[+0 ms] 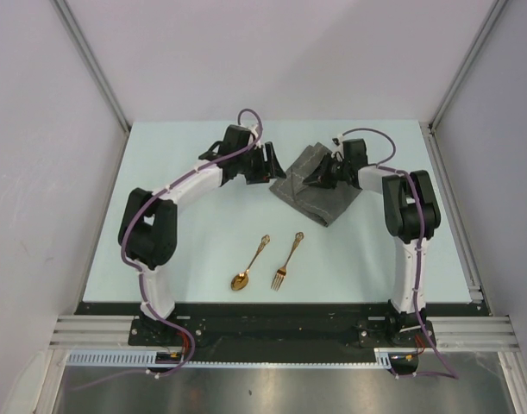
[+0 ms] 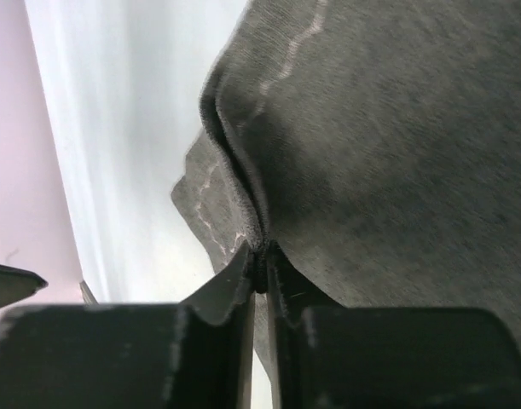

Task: Fold the napkin into a case and place the utensils inside
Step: Fold the rectangle-folded napkin at the center of the board.

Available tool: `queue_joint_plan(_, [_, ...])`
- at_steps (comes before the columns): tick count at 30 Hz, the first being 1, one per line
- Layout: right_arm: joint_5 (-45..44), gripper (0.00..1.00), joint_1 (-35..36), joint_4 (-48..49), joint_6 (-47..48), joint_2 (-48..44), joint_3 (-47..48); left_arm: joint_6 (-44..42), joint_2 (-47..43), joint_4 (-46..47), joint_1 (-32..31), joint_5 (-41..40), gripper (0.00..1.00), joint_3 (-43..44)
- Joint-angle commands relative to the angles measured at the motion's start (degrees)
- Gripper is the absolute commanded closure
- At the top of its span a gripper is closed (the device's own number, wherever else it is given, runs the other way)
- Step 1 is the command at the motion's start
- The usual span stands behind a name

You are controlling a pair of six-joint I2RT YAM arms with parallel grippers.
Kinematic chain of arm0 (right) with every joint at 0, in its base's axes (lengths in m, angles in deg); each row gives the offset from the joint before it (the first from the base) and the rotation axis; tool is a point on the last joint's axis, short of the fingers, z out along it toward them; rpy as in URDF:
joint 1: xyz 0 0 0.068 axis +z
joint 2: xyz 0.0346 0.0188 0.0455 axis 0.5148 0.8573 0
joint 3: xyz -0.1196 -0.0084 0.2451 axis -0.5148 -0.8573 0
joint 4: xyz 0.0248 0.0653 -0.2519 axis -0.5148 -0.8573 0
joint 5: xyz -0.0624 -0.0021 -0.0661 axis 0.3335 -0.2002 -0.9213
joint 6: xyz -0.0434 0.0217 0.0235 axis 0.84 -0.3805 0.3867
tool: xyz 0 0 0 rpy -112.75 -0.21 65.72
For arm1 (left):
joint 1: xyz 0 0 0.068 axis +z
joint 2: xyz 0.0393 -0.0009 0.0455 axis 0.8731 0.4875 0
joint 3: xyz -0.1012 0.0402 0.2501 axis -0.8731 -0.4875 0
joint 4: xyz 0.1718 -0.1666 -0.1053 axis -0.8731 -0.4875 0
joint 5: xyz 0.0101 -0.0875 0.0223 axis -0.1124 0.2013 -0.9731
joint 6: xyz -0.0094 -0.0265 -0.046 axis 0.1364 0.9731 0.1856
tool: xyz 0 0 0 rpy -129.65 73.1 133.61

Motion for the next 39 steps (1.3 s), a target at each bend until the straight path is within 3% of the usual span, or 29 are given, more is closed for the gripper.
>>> queue_joint_plan(1, [1.0, 0.95, 2.0, 1.1, 1.5, 0.7, 4.9, 1.0, -2.9, 2.1, 1.0, 0.6, 0.32, 0.0])
queue_joint_plan(3, [1.0, 1.0, 2.4, 0.9, 1.8, 1.1, 6.2, 1.2, -2.8, 2.3, 1.1, 0.4, 0.32, -0.1])
queue_joint_plan(14, [1.9, 1.0, 7.0, -7.8, 5.9, 5.8, 15.0, 2.7, -2.8, 3.1, 1.8, 0.4, 0.32, -1.1])
queue_joint_plan(26, [2.8, 1.0, 8.7, -12.3, 8.6, 7.3, 17.3, 3.8, -1.3, 3.3, 2.6, 1.1, 0.31, -0.7])
queue_joint_plan(33, [3.0, 0.65, 8.6, -11.2, 7.3, 4.5, 15.4, 4.9, 4.8, 2.6, 3.8, 2.1, 0.28, 3.0])
queue_joint_plan(36, [4.4, 0.55, 7.7, -10.1, 6.4, 2.2, 13.6, 4.8, 9.2, 1.3, 4.4, 3.6, 0.28, 6.7])
queue_joint_plan(39, [4.2, 0.52, 7.0, -11.3, 6.7, -2.4, 10.7, 4.3, 12.1, 1.7, 4.5, 5.5, 0.28, 9.4])
